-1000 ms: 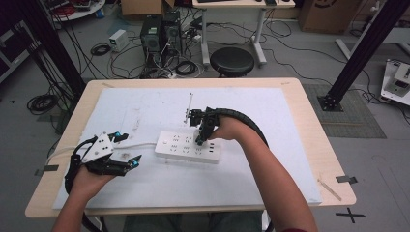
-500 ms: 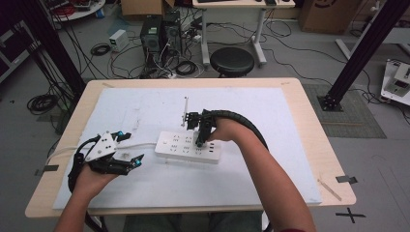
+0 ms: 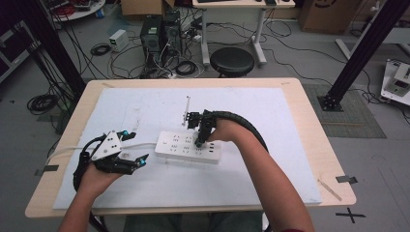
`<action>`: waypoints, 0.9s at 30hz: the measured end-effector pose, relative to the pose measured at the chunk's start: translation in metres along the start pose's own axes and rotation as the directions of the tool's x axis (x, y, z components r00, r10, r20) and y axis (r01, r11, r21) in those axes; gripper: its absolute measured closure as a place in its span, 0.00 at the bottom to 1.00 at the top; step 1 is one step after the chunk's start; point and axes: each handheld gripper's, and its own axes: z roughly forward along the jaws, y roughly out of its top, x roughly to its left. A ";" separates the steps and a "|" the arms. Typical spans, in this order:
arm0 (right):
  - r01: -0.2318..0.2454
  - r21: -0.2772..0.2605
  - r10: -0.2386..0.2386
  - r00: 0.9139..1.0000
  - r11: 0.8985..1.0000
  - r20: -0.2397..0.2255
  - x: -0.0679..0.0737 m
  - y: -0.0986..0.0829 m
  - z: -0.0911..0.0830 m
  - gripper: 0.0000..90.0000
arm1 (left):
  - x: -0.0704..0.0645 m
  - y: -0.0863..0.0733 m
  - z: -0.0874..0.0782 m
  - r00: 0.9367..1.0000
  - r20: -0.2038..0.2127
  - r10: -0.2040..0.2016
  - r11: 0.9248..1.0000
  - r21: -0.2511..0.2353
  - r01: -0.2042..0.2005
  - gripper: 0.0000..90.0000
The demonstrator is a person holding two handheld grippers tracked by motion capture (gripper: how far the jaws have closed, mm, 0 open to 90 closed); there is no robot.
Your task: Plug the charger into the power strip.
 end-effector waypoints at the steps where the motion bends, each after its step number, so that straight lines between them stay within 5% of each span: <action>1: -0.029 -0.020 0.029 1.000 0.999 -0.003 0.000 -0.002 -0.002 0.51 | 0.001 0.000 0.000 1.000 0.000 -0.002 1.000 -0.001 0.002 0.19; 7: -0.094 -0.186 0.101 0.994 0.978 0.029 0.008 -0.024 -0.028 0.39 | 0.004 0.004 -0.002 1.000 0.002 -0.010 1.000 -0.013 0.010 0.19; 10: -0.132 -0.262 0.147 0.988 0.956 0.038 0.013 -0.040 -0.035 0.35 | 0.005 0.007 -0.003 1.000 0.006 -0.012 0.999 -0.031 0.012 0.19; 18: -0.219 -0.430 0.258 0.966 0.876 0.033 0.025 -0.083 -0.044 0.28 | 0.013 0.015 0.000 0.999 0.030 -0.029 0.998 -0.056 0.031 0.19; 27: -0.299 -0.586 0.355 0.935 0.753 -0.020 0.032 -0.130 -0.049 0.24 | 0.017 0.020 0.005 0.998 0.052 -0.028 0.998 -0.057 0.031 0.19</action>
